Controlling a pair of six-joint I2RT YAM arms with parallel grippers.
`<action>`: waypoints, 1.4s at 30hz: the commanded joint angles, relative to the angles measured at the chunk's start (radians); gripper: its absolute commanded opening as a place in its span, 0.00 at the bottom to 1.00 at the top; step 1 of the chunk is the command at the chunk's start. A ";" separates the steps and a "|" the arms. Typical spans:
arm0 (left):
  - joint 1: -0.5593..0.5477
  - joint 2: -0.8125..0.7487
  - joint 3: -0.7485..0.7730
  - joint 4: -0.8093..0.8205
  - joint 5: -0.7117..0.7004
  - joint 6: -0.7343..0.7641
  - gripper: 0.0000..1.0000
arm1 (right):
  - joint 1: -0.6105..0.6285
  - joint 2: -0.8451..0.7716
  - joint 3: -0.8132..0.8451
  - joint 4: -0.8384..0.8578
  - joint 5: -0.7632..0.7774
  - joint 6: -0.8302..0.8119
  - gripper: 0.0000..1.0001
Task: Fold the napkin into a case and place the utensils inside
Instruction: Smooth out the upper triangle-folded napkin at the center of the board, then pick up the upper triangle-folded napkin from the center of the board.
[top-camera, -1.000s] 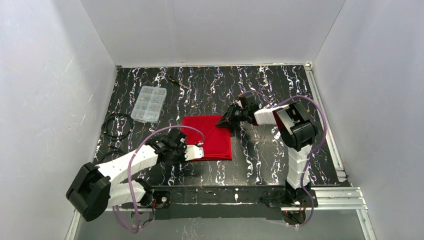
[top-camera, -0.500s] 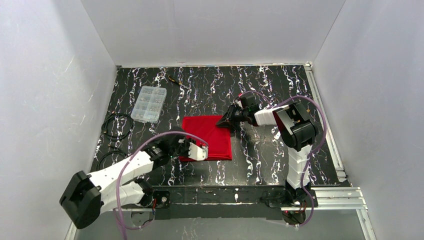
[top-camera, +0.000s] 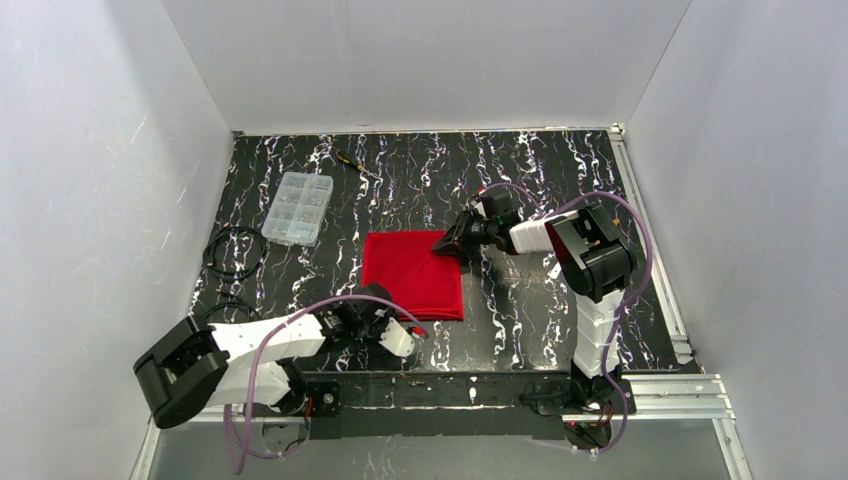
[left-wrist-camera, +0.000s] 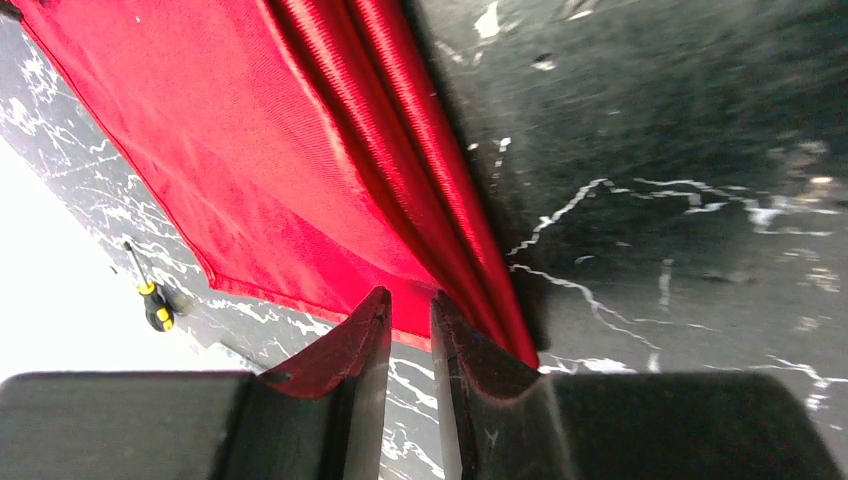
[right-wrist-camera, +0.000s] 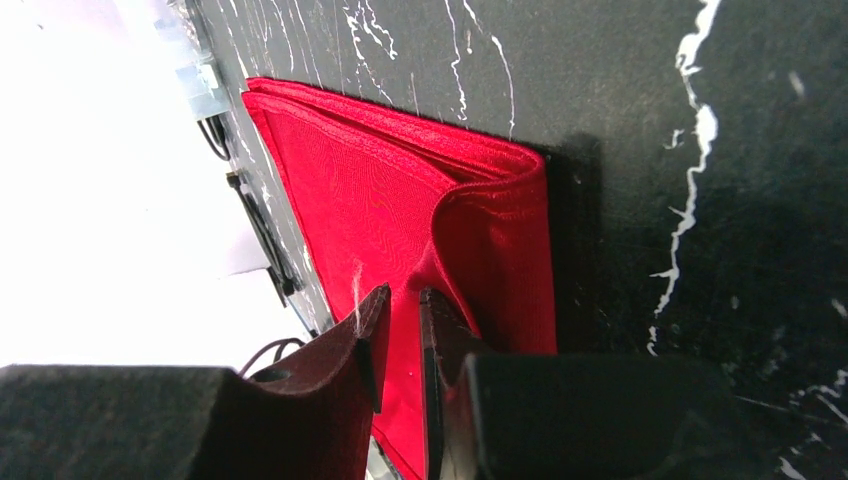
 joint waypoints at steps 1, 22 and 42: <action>-0.052 -0.073 -0.036 -0.104 0.000 -0.035 0.20 | -0.003 -0.009 0.001 -0.026 0.019 -0.013 0.26; 0.009 -0.227 0.184 -0.211 0.079 -0.275 0.21 | 0.015 -0.410 -0.147 -0.265 0.112 -0.153 0.53; 0.009 -0.102 0.125 -0.078 0.112 -0.263 0.21 | 0.073 -0.486 -0.336 -0.313 0.123 -0.209 0.49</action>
